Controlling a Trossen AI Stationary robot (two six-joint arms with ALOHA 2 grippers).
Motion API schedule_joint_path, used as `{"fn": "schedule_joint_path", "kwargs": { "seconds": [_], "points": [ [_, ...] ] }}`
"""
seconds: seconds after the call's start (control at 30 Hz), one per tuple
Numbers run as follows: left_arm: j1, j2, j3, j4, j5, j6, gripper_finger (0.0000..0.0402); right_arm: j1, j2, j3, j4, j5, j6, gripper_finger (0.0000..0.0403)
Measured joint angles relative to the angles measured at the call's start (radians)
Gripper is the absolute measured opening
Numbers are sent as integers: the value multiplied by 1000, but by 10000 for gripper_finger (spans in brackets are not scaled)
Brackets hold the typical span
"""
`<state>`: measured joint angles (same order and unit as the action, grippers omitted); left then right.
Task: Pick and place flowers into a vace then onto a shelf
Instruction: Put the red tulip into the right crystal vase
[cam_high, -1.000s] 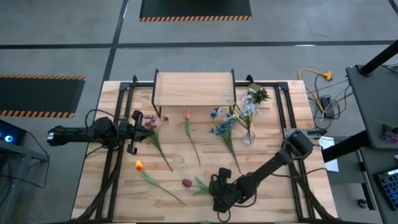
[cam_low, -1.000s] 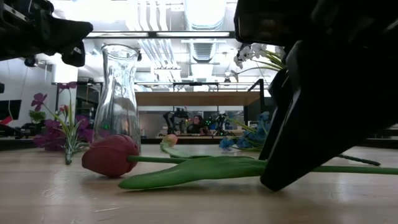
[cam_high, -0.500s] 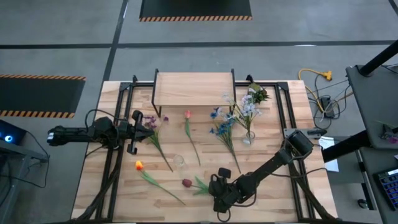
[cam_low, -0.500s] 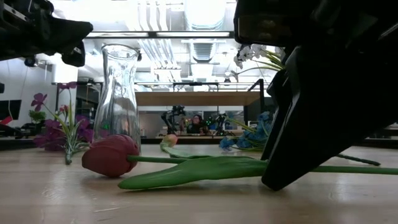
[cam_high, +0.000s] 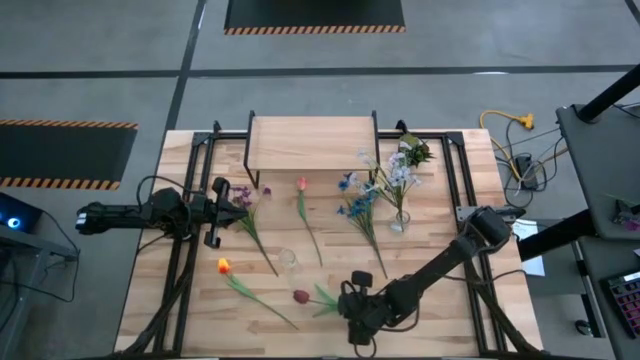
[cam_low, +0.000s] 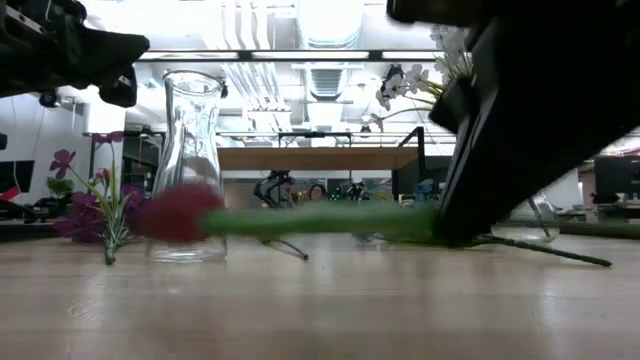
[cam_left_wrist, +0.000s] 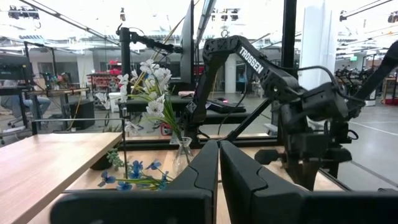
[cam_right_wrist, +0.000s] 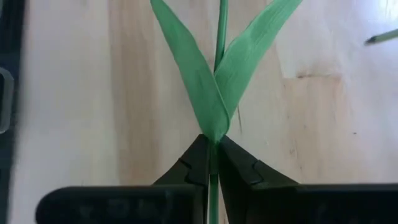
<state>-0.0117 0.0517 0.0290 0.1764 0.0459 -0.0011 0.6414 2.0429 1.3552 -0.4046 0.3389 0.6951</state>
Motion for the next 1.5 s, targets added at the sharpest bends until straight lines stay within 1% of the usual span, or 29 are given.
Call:
{"fn": "schedule_joint_path", "kwargs": {
  "seconds": [0.07, 0.17, 0.4, 0.47, 0.6, 0.8, 0.87, 1.0, 1.03, 1.07, 1.2, 1.33, 1.43, 1.5],
  "points": [
    [0, 0, 0, 0, 0, 0, 0, 8, -23, 0, -25, 14, -25, 14],
    [0, 0, 0, 0, 0, 0, 0, 24, -68, 0, -66, 88, -68, 14],
    [0, 0, 0, 0, 0, 0, 0, 82, -207, -21, -119, 375, -95, 13],
    [0, 0, 0, 0, 0, 0, 0, 98, -248, -41, -121, 452, -96, 13],
    [0, 0, 0, 0, 0, 0, 0, 121, -332, -94, -124, 573, -100, 13],
    [0, 0, 0, 0, 0, 0, 0, 117, -475, -232, -106, 734, -113, 13],
    [0, -1, 0, 0, 0, 0, 0, 118, -525, -286, -68, 832, -110, 13],
    [0, 0, 0, 0, 0, 0, 0, 138, -615, -416, 41, 1107, -61, 13],
    [0, 0, 0, 1, 0, 0, 0, 139, -633, -446, 50, 1156, -35, 13],
    [0, -1, 0, 0, 0, 0, 0, 138, -651, -472, 53, 1179, -3, 13],
    [0, 0, 0, 0, 0, 0, 0, 124, -714, -569, 54, 1207, 80, 13],
    [0, 0, 0, 0, 0, 0, 0, 121, -770, -621, 52, 1233, 71, 13],
    [0, 0, 0, 0, 0, 0, 0, 120, -822, -639, 42, 1225, 40, 13],
    [0, 0, 0, 0, 0, 0, 0, 119, -865, -642, 42, 1158, -7, 13]
  ]
}}
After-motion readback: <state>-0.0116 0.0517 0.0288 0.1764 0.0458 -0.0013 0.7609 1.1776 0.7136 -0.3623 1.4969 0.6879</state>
